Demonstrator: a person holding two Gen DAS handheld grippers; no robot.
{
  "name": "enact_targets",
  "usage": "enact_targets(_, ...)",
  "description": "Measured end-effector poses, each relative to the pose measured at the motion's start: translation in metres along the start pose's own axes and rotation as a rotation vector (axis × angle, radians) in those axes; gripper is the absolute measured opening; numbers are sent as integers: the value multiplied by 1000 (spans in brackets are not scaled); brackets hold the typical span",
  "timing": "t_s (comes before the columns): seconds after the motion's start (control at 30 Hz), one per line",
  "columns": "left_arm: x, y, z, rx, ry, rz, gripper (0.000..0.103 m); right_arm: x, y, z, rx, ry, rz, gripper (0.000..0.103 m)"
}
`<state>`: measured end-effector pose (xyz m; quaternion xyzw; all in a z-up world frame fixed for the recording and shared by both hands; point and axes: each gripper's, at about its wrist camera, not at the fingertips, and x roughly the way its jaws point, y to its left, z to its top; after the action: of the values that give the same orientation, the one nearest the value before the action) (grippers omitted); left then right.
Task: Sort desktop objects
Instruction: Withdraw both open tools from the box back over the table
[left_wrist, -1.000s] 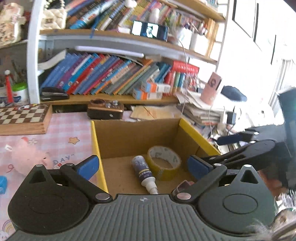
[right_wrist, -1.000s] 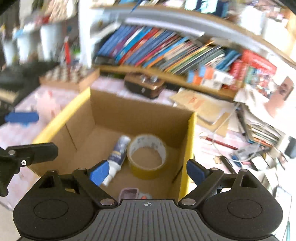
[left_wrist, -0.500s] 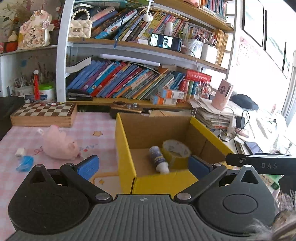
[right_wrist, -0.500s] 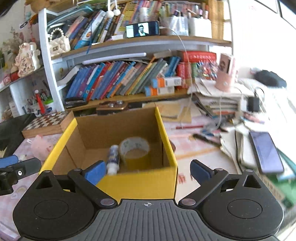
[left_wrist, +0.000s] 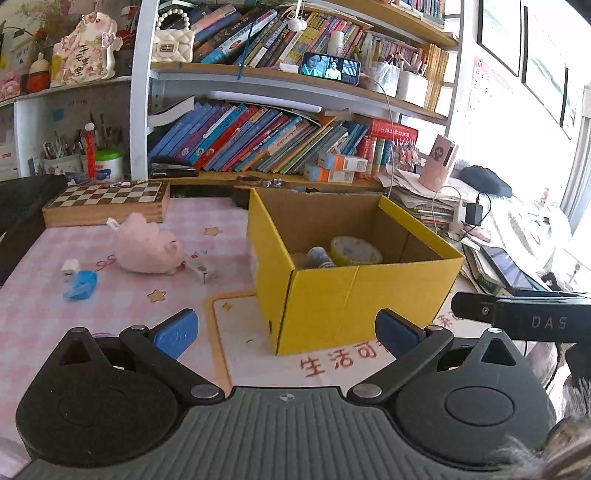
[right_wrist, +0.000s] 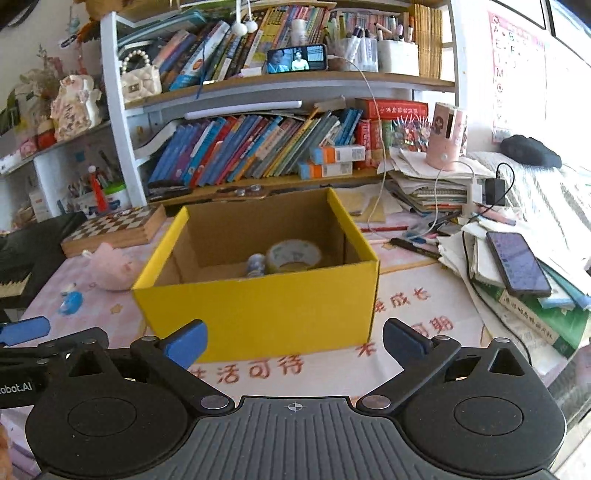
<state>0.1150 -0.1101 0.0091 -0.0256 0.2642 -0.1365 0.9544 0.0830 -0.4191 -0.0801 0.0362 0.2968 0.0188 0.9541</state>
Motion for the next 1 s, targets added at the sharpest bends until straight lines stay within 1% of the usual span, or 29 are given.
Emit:
enact_targets(0.37, -41, 38, -14, -19, -1, -18, 103, -34, 40, -22, 18, 3, -18, 102)
enact_targets(0.6, -60, 58, -20, -15, -1, -31, 103, -51, 62, -35, 23, 3, -42, 103)
enact_targets(0.8, -73, 73, -27, -12, 8, -28, 103, -59, 80, -45, 17, 16, -56, 103)
enact_targets(1.0, -84, 89, -33, -9, 12, -12, 103, -61, 102, -53, -6, 37, -46, 103)
